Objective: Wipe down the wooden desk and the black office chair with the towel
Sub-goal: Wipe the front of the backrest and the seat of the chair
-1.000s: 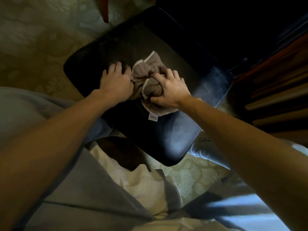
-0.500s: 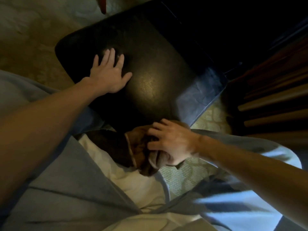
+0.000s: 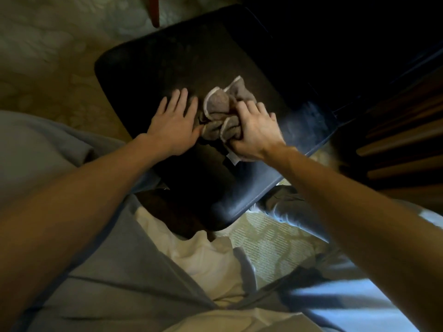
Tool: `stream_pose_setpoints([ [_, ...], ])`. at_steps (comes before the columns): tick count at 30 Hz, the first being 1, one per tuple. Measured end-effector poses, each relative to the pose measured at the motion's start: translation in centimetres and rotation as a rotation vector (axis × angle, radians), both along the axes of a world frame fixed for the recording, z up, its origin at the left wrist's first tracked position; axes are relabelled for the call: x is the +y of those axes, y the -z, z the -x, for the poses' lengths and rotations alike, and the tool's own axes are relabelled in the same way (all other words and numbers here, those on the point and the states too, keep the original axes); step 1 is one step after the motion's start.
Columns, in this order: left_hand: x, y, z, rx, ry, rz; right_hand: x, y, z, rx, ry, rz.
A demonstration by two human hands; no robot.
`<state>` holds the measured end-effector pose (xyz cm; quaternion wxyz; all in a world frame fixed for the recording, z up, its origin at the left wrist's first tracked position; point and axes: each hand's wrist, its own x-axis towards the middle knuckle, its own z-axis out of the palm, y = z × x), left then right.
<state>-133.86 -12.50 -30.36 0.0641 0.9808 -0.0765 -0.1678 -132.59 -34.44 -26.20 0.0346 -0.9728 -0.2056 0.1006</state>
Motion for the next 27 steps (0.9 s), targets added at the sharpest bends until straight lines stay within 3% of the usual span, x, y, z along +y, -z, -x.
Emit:
stream_pose_setpoints([
  [6, 1.7, -0.5, -1.3, 0.107, 0.078, -0.016, 0.5, 1.3, 7.6, -0.084, -0.396, -0.022],
  [11, 3.2, -1.1, -2.4, 0.131, 0.088, 0.046, 0.1, 2.0, 14.1, 0.024, -1.016, 0.000],
  [13, 3.2, -0.7, -2.3, 0.082, 0.075, 0.063, 0.1, 1.7, 14.7, 0.026, -1.164, 0.057],
  [15, 3.0, -0.4, -2.0, 0.031, 0.052, 0.095, 0.6, 0.7, 13.7, 0.014, -1.115, 0.071],
  [19, 2.1, -0.7, -1.5, -0.078, -0.005, 0.109, 3.5, -1.9, 9.6, -0.199, -0.799, -0.069],
  [21, 1.7, -1.0, -1.5, -0.173, -0.039, 0.096, 5.3, -2.7, 8.4, -0.222, -0.661, -0.039],
  [23, 1.8, -1.2, -1.6, -0.225, -0.084, 0.124, 6.8, -2.5, 8.3, -0.170, -0.631, 0.081],
  [27, 2.7, -1.3, -1.9, -0.121, -0.082, 0.127, 7.3, -0.6, 10.8, -0.056, -0.763, 0.280],
])
